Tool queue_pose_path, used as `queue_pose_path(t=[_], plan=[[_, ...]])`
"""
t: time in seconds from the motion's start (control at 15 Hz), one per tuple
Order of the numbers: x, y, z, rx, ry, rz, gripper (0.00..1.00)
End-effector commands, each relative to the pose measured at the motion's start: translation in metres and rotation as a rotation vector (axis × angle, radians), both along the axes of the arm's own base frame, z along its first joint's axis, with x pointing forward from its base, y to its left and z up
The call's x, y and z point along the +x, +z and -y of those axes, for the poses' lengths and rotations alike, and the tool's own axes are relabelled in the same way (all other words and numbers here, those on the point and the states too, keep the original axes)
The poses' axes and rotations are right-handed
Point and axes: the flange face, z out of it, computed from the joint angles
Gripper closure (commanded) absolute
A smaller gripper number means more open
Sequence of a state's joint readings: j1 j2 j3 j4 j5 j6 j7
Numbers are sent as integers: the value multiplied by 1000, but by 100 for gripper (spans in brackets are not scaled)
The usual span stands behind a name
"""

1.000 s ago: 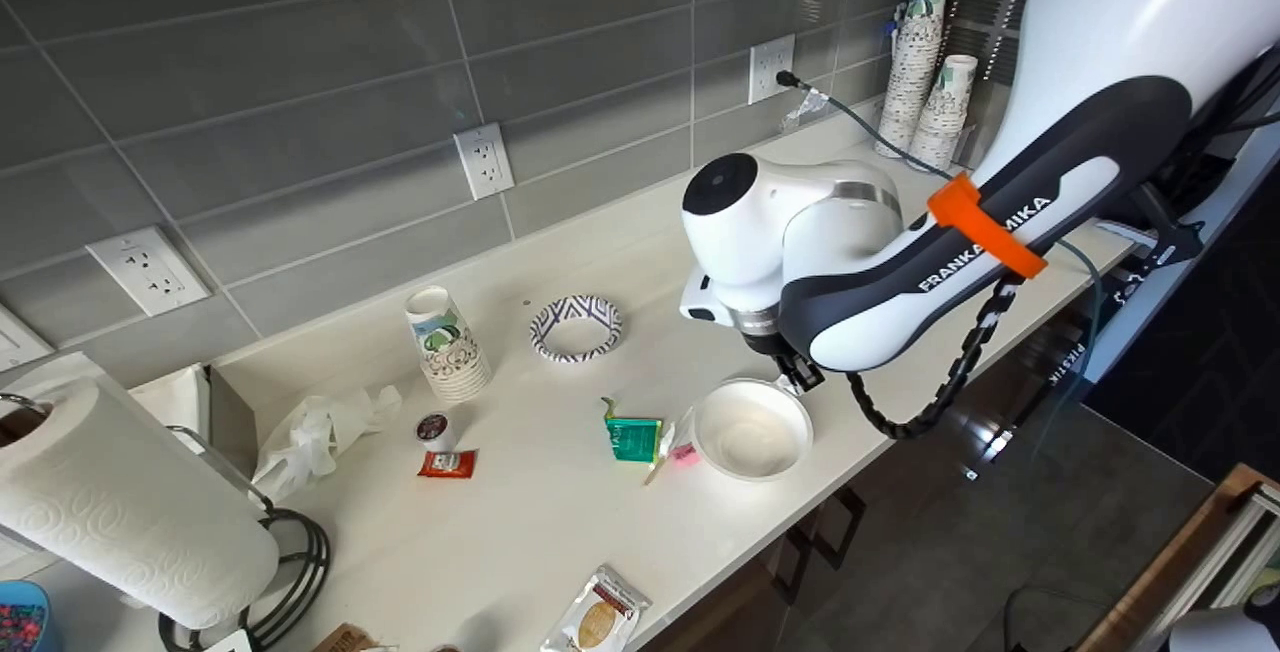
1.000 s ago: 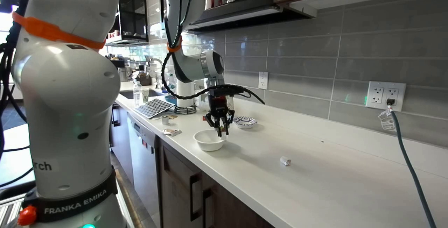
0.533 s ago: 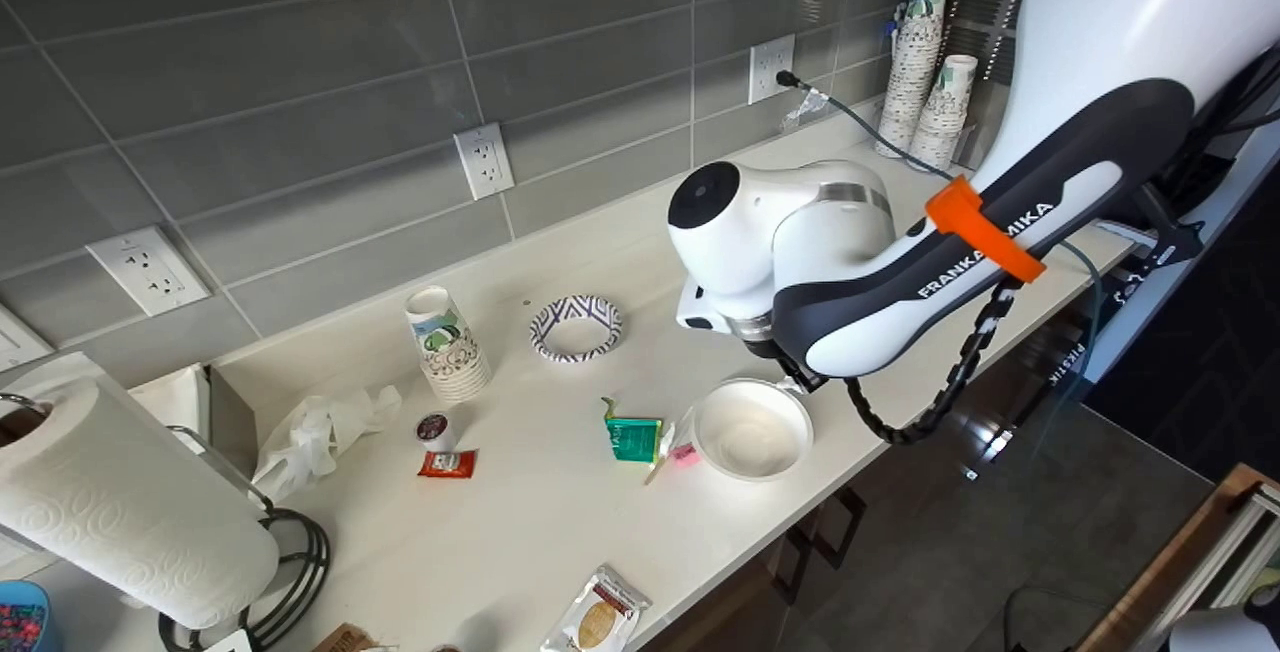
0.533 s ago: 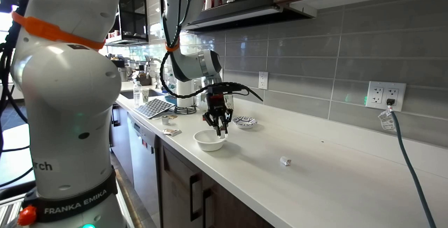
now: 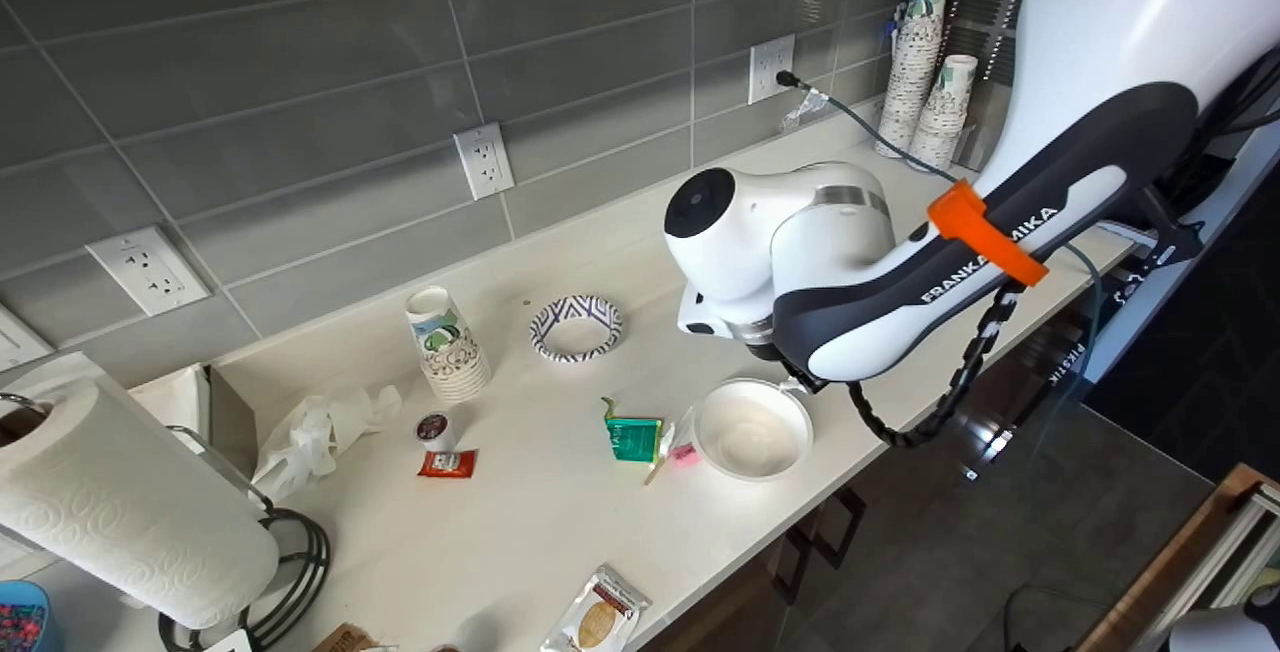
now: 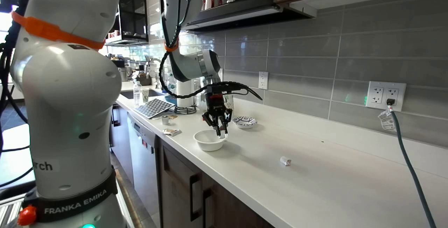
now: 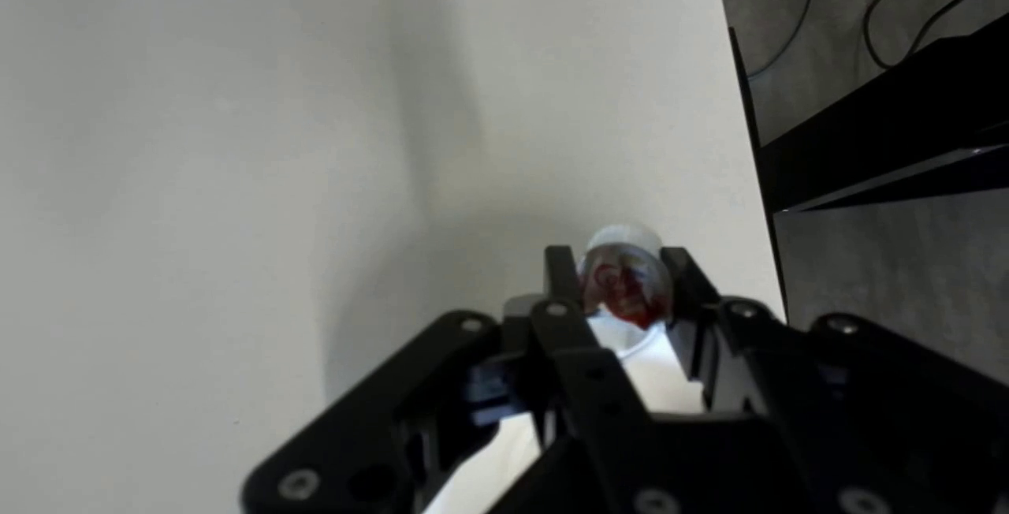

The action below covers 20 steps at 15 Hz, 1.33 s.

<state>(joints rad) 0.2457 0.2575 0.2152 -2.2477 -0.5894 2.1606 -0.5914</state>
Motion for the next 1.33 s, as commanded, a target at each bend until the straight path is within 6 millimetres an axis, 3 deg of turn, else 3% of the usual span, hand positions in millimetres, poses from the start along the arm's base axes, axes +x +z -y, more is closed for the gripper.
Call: queue_pose_path(t=[0.0, 1.27], plan=[[0, 0, -5, -45, 26, -12, 70], [-9, 4, -24, -120, 101, -74, 70]])
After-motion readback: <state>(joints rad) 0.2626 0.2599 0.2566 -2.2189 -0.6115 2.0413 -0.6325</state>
